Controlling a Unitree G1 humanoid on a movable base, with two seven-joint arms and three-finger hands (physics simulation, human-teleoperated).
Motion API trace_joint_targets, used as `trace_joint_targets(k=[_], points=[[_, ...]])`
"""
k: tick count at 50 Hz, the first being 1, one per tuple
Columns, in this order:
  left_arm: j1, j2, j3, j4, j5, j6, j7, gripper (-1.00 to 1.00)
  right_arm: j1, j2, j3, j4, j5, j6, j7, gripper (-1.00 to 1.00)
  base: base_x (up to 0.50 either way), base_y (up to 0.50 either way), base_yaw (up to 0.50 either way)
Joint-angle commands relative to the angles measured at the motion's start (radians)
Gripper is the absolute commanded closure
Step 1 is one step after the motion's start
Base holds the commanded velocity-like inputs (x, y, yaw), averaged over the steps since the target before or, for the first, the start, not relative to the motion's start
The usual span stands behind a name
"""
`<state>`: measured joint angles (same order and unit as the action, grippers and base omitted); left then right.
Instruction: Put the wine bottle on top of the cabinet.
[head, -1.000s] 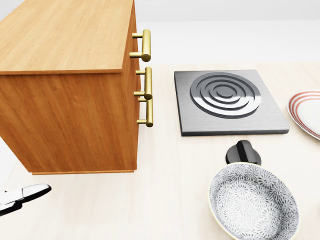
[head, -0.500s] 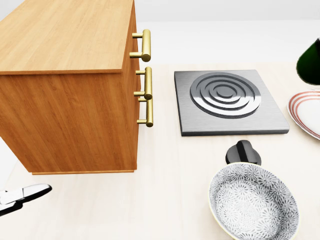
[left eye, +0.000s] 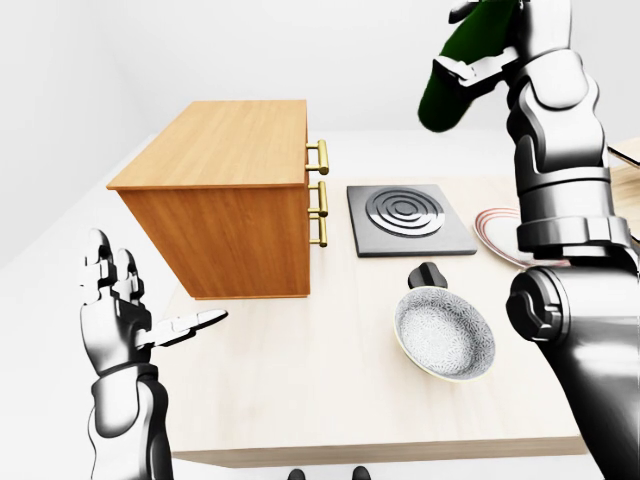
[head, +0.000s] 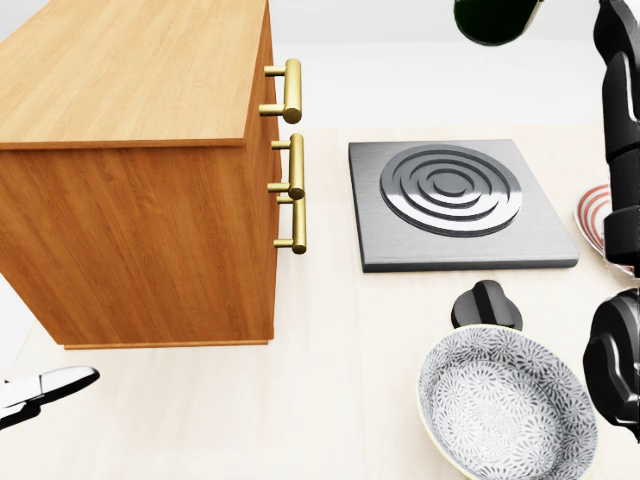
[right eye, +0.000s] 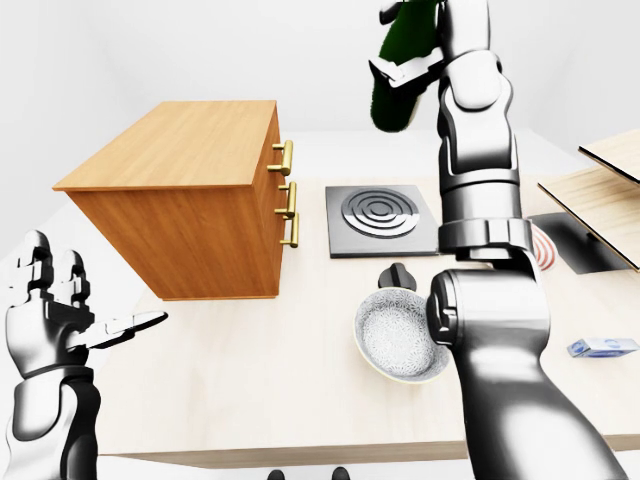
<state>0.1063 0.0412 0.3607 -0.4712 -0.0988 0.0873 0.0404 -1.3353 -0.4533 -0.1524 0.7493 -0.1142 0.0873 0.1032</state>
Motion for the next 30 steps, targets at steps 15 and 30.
trace_joint_targets(k=[15,30], points=[[0.0,0.001,0.007,-0.001,-0.007,0.0,-0.002,-1.0,-0.432,0.119,0.028,0.469,-0.042,0.0,0.012,1.0,0.0,0.0,0.0],[-0.001,-0.001,-0.004,0.014,0.001,0.0,-0.001,-1.0,-0.496,0.2,0.029,0.489,-0.013,0.0,0.089,1.0,0.0,0.0,0.0]])
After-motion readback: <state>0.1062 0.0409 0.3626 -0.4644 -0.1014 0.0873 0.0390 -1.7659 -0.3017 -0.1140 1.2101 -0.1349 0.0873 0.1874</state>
